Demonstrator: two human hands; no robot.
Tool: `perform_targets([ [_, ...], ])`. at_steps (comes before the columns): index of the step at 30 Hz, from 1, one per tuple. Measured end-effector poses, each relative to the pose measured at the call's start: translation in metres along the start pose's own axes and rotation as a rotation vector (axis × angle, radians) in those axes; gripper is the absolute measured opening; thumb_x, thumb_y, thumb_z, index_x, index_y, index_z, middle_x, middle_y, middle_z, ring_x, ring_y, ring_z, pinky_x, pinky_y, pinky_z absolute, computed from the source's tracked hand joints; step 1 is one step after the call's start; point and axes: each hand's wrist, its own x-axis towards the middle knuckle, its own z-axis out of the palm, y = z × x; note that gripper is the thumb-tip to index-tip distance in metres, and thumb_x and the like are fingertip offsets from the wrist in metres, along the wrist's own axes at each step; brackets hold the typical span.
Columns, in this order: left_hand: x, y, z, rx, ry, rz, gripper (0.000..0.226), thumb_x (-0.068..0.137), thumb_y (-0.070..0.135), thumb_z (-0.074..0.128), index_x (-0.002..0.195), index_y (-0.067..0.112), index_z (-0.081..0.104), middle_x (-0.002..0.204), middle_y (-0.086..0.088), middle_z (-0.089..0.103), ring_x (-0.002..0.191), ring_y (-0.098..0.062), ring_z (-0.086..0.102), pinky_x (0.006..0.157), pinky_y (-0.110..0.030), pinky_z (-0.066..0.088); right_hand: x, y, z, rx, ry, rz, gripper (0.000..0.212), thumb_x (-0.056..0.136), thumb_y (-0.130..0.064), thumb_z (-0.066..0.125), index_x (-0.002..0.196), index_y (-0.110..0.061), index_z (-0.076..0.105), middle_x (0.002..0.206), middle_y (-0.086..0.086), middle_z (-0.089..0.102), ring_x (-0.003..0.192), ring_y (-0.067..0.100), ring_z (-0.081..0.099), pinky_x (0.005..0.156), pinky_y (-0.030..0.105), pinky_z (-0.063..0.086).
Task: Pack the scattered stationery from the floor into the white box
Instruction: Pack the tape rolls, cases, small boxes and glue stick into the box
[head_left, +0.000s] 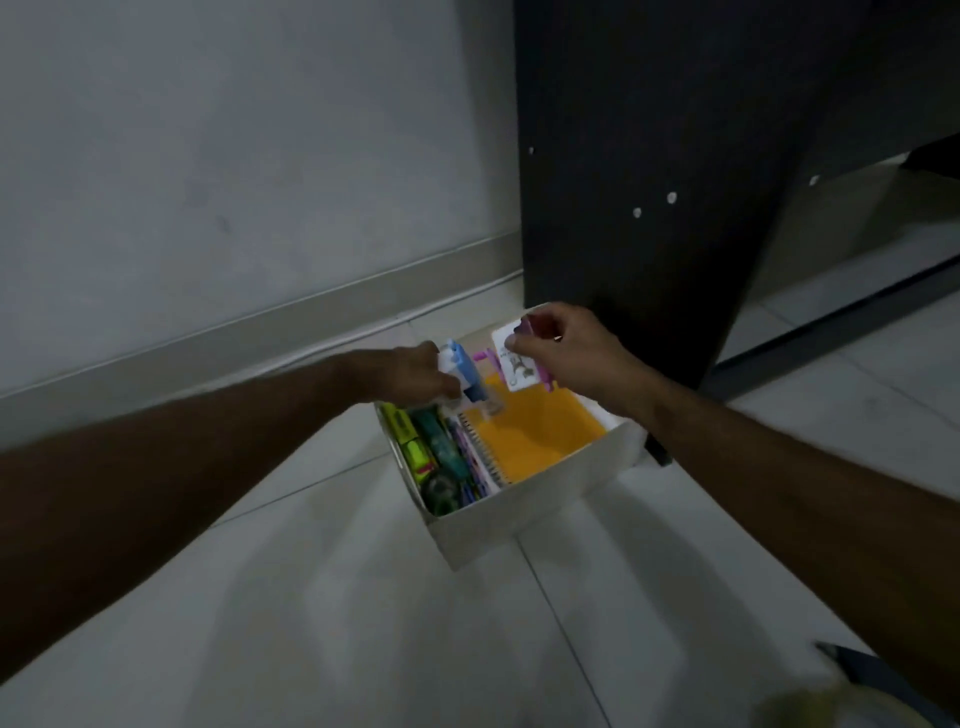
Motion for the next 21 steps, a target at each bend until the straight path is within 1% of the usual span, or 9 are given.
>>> perform_targets([
  [1,0.005,-0.005,0.001,0.111,-0.038,-0.036,0.046,0.080,0.050,0.064,0.108,0.014,0.066,0.104,-0.003,0.073,0.088,-0.014,0.070,0.078,-0.033,0.059,0.008,0.006,0.008,-0.018,-0.017,-0.031,0.031,0.086,-0.027,0.073,0.113,-0.017,0.063,0.094,0.000,0.069,0.085,0.021,0.071,0.070,0.032,0.060],
  [2,0.008,-0.009,0.003,0.214,-0.069,-0.054,0.049,0.083,0.052,0.063,0.113,0.014,0.065,0.108,-0.004,0.070,0.093,-0.017,0.068,0.086,-0.035,0.057,0.017,0.013,0.016,-0.052,-0.029,-0.063,0.033,0.086,-0.025,0.074,0.115,-0.016,0.062,0.094,-0.002,0.068,0.084,0.016,0.069,0.067,0.026,0.058],
  [4,0.014,-0.020,0.009,0.331,-0.092,-0.041,0.046,0.086,0.053,0.064,0.113,0.016,0.065,0.107,-0.002,0.069,0.092,-0.015,0.066,0.086,-0.034,0.055,0.033,0.026,0.030,-0.129,-0.043,-0.121,0.039,0.083,-0.022,0.076,0.120,-0.017,0.062,0.100,-0.005,0.066,0.084,0.006,0.064,0.070,0.017,0.052],
  [7,0.013,-0.035,0.021,0.435,-0.042,0.018,0.046,0.079,0.057,0.069,0.109,0.024,0.065,0.104,0.003,0.069,0.086,-0.010,0.063,0.077,-0.028,0.053,0.055,0.042,0.049,-0.217,-0.090,-0.160,0.048,0.080,-0.018,0.078,0.124,-0.018,0.060,0.114,-0.001,0.064,0.095,0.012,0.063,0.079,0.025,0.054],
  [10,0.012,-0.051,0.029,0.494,0.121,0.029,0.054,0.074,0.064,0.069,0.111,0.026,0.064,0.104,0.005,0.069,0.086,-0.010,0.062,0.074,-0.025,0.051,0.073,0.052,0.067,-0.281,-0.172,-0.185,0.055,0.077,-0.011,0.079,0.128,-0.013,0.059,0.119,0.003,0.063,0.099,0.015,0.062,0.083,0.027,0.054],
  [13,0.011,-0.053,0.031,0.619,0.266,0.024,0.059,0.073,0.069,0.066,0.111,0.025,0.062,0.105,0.003,0.068,0.092,-0.016,0.061,0.080,-0.029,0.043,0.086,0.059,0.085,-0.358,-0.252,-0.242,0.050,0.074,-0.006,0.077,0.122,-0.009,0.063,0.117,0.008,0.064,0.101,0.018,0.062,0.083,0.026,0.049],
  [16,0.007,-0.053,0.033,0.755,0.322,0.019,0.060,0.075,0.071,0.062,0.112,0.024,0.061,0.106,0.001,0.068,0.097,-0.019,0.061,0.090,-0.034,0.037,0.093,0.064,0.097,-0.426,-0.275,-0.274,0.050,0.076,-0.006,0.074,0.125,-0.010,0.064,0.125,0.010,0.063,0.112,0.022,0.060,0.092,0.028,0.048],
  [18,0.005,-0.054,0.038,0.785,0.364,0.040,0.061,0.075,0.075,0.058,0.108,0.024,0.062,0.102,0.001,0.069,0.091,-0.018,0.059,0.088,-0.035,0.034,0.095,0.066,0.098,-0.411,-0.271,-0.279,0.047,0.076,-0.008,0.073,0.123,-0.012,0.065,0.122,0.009,0.065,0.110,0.023,0.062,0.097,0.035,0.051],
  [21,0.008,-0.053,0.052,0.651,0.391,0.006,0.061,0.074,0.080,0.053,0.102,0.026,0.061,0.098,0.002,0.068,0.080,-0.016,0.053,0.083,-0.033,0.030,0.098,0.066,0.092,-0.415,-0.268,-0.261,0.037,0.074,-0.008,0.073,0.110,-0.015,0.066,0.108,0.006,0.067,0.098,0.022,0.065,0.090,0.044,0.055],
])
